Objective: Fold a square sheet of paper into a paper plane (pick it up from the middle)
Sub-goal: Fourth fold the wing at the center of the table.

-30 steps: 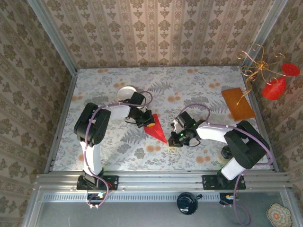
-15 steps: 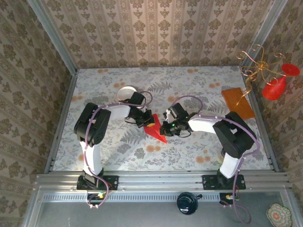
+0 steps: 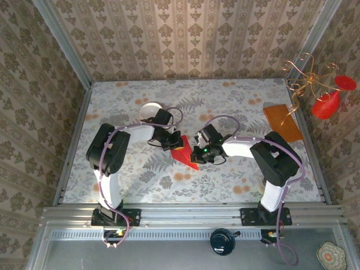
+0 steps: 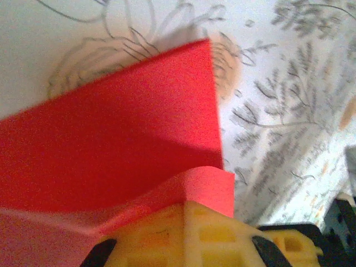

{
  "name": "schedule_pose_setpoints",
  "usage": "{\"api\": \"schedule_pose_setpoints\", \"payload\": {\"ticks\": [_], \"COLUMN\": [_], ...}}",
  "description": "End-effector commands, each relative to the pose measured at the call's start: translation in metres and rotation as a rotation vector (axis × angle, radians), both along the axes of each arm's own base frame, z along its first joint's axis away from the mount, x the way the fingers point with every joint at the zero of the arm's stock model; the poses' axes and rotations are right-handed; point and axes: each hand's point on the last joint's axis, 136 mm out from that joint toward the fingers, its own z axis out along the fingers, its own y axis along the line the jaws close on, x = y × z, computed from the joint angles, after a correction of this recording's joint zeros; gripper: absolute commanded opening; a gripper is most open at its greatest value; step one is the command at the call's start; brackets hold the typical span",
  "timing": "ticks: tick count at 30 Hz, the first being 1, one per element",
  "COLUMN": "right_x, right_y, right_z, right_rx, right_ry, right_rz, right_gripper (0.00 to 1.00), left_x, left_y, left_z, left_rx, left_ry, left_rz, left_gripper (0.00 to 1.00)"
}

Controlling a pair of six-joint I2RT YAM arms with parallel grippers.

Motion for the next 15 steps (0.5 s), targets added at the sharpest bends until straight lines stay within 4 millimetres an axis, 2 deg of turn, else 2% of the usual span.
{"api": "schedule_pose_setpoints", "payload": {"ticks": [1, 9, 15], "right_x": [-0.029, -0.03, -0.032], "right_y": [-0.034, -0.033, -0.032], "right_z": [-0.044, -0.046, -0.049], "right_rx": [-0.196, -0.19, -0.184], "right_ry": [0.13, 0.137, 0.15], "right_rz": [-0.037, -0.035, -0.035], "right_gripper": [0.0, 0.0, 0.0], "left_x": [-0.006, -0.032, -0.046], "left_y": [-0.011, -0.024, -0.026], "left_z": [0.022, 0.009, -0.006], "left_rx": [-0.086, -0.127, -0.122], "left_ry": [-0.109, -0.086, -0.062], "left_rz": [-0.055, -0.074, -0.099], "left_gripper": [0.07, 0.07, 0.07]}}
